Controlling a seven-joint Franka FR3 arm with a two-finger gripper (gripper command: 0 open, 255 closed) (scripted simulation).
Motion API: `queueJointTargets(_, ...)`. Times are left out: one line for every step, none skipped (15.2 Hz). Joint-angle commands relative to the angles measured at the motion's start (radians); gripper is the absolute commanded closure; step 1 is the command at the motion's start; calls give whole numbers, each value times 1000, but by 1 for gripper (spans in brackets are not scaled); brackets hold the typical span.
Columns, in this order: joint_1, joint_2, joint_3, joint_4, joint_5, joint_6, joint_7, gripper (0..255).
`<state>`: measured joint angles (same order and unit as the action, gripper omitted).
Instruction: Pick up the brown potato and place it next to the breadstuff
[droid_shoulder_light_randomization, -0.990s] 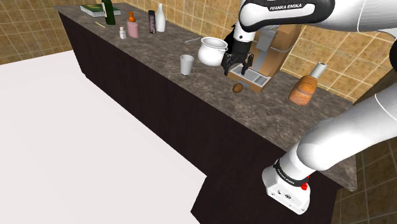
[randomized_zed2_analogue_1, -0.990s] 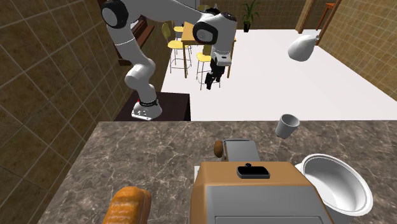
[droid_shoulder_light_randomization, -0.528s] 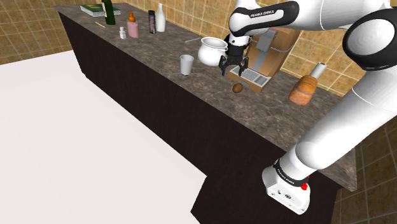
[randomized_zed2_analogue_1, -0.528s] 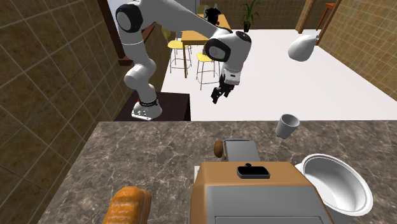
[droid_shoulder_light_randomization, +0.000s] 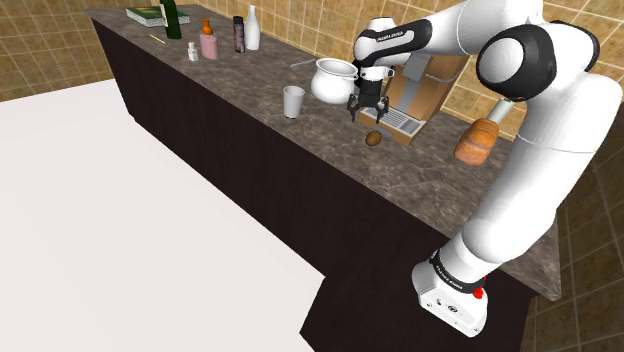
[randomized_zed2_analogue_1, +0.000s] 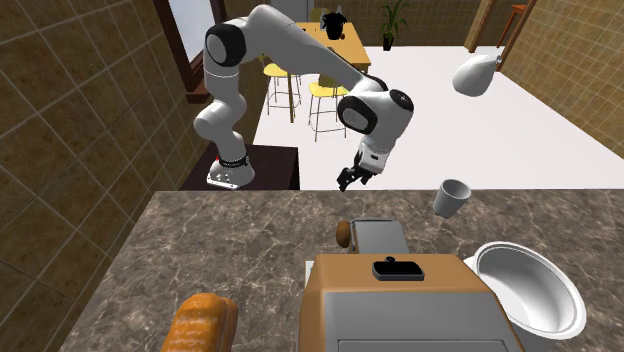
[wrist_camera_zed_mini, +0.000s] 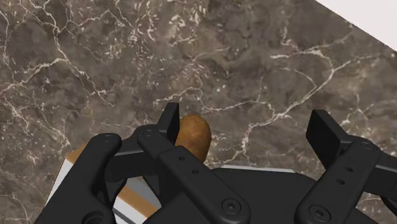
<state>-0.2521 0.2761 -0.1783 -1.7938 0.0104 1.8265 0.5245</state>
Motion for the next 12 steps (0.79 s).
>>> queueJointTargets(-21, 63, -18, 46, 8, 1, 17, 0)
queueJointTargets(-32, 95, -25, 73, 13, -2, 26, 0)
queueJointTargets(-43, 127, -33, 101, 19, -6, 35, 0)
queueJointTargets(-54, 159, -40, 129, 25, -11, 45, 0)
queueJointTargets(-65, 190, -47, 158, 30, -16, 54, 0)
queueJointTargets(-77, 222, -54, 187, 36, -21, 63, 0)
queueJointTargets(-89, 253, -61, 217, 43, -27, 72, 0)
queueJointTargets(-102, 285, -68, 247, 49, -34, 81, 0)
queueJointTargets(-115, 316, -74, 277, 55, -41, 91, 0)
queueJointTargets(-123, 334, -78, 295, 59, -46, 97, 0)
queueJointTargets(-123, 334, -78, 282, 59, -32, 96, 0)
queueJointTargets(-123, 335, -78, 269, 60, -19, 96, 0)
